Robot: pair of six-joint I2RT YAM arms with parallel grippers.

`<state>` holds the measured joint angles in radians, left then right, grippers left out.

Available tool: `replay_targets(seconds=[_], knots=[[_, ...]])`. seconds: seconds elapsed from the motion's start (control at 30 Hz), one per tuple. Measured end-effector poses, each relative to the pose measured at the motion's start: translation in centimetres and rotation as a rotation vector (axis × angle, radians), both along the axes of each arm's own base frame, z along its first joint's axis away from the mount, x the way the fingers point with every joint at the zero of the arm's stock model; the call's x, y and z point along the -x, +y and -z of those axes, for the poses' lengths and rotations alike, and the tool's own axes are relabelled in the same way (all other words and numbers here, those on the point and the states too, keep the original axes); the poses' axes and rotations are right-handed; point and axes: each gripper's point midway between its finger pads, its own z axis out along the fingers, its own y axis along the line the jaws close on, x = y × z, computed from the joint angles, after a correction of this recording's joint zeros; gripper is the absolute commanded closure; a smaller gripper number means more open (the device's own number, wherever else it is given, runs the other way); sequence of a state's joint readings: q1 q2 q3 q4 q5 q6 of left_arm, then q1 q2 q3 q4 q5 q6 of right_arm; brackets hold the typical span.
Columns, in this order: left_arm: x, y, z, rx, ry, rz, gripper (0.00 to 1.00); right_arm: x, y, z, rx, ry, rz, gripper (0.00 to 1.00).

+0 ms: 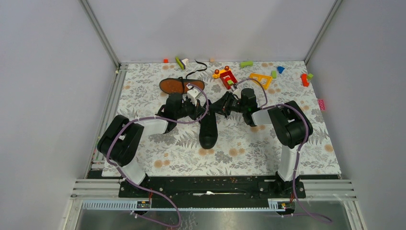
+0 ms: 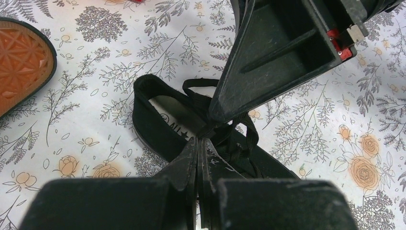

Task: Tie the shoes

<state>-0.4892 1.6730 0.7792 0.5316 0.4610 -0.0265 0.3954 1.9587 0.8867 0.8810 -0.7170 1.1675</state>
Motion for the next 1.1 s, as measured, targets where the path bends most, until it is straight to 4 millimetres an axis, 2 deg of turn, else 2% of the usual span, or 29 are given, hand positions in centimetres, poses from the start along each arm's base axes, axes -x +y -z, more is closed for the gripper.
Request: replay_targets(seconds=[0.2,0.33,0.4,0.5,0.6,0.87,0.93,0.97,1.1], knots=[[0.0,0.0,0.0,0.004,0.006,-0.003,1.00,0.2,0.1,0.3,0.009,0.011,-0.005,0.73],[0.0,0.0,0.0,0.005,0.006,-0.003,1.00,0.3,0.1,0.3,0.011,0.007,-0.006,0.82],[0.0,-0.1,0.0,0.005,0.007,-0.003,0.96,0.3,0.1,0.3,0.012,0.008,-0.006,0.85],[0.1,0.0,-0.2,0.006,0.006,-0.004,0.86,0.3,0.1,0.2,0.015,0.003,-0.008,0.99],[0.1,0.2,-1.0,0.010,-0.001,-0.020,0.73,0.4,0.1,-0.2,0.018,-0.010,-0.011,1.00],[0.6,3.2,-7.8,0.094,-0.083,-0.192,0.34,0.5,0.1,-1.0,0.023,-0.053,-0.022,1.00],[0.4,4.0,-8.7,0.130,-0.046,-0.237,0.13,0.6,0.3,-1.1,0.023,-0.060,-0.027,1.00],[0.2,4.3,-9.1,0.152,-0.010,-0.260,0.10,0.7,0.4,-1.1,0.023,-0.065,-0.030,1.00],[-1.6,5.1,-9.6,0.209,0.165,-0.346,0.22,1.0,0.8,-1.5,0.023,-0.093,-0.047,1.00]])
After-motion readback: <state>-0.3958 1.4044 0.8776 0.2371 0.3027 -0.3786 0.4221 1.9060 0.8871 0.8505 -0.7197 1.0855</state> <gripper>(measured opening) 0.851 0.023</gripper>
